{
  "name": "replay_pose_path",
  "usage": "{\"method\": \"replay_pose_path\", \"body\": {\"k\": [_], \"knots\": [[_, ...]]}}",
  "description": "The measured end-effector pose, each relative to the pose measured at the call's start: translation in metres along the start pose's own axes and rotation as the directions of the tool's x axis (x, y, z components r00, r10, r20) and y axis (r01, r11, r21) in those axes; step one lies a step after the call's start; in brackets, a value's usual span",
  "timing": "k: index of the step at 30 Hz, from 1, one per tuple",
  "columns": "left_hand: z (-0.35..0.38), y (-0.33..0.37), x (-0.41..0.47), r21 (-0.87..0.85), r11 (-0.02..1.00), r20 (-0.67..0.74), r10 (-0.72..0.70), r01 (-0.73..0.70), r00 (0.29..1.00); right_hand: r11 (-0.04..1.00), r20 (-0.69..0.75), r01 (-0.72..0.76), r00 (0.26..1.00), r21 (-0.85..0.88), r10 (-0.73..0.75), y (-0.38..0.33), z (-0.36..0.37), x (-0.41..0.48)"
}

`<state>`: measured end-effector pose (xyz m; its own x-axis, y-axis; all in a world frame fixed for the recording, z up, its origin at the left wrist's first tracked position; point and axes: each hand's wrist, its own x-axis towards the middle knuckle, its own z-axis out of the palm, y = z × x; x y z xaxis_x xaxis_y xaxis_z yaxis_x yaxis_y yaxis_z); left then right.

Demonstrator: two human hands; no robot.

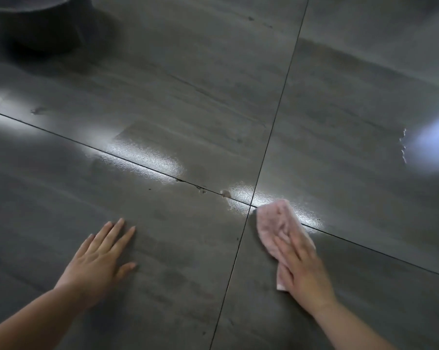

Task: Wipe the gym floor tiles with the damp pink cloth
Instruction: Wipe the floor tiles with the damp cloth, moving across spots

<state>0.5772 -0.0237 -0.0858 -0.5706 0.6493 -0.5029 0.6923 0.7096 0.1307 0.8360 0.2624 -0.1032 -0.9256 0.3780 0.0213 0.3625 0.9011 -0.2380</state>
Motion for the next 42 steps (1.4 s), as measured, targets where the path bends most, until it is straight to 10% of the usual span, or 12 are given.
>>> {"method": "replay_pose_path", "body": {"k": [4, 11, 13, 18, 29, 42], "knots": [[-0.005, 0.007, -0.007, 0.070, 0.997, 0.063, -0.015, 0.011, 0.998, 0.894, 0.001, -0.446, 0.895, 0.035, 0.446, -0.010, -0.004, 0.014], [-0.077, 0.030, -0.008, -0.092, 0.986, -0.024, -0.143, 0.140, 0.989, 0.947, 0.408, -0.280, 0.892, 0.160, 0.195, -0.082, -0.046, 0.070], [-0.120, 0.041, -0.020, -0.180, 0.966, -0.030, -0.195, 0.186, 0.980, 0.819, 0.632, -0.514, 0.730, 0.255, 0.261, -0.081, -0.097, 0.085], [-0.260, 0.083, -0.069, -0.346, 0.926, -0.106, -0.198, 0.150, 0.975, 0.369, 0.641, -0.804, 0.595, 0.466, 0.486, -0.081, -0.263, 0.087], [-0.539, 0.158, -0.229, -0.423, 0.904, -0.022, -0.072, 0.056, 0.997, -0.092, 0.551, -0.773, 0.358, 0.628, 0.754, -0.108, -0.597, 0.029], [-0.578, 0.288, -0.160, -0.341, 0.936, 0.108, -0.049, 0.083, 0.993, -0.234, 0.580, -0.761, 0.219, 0.605, 0.784, 0.005, -0.626, 0.020]]}}
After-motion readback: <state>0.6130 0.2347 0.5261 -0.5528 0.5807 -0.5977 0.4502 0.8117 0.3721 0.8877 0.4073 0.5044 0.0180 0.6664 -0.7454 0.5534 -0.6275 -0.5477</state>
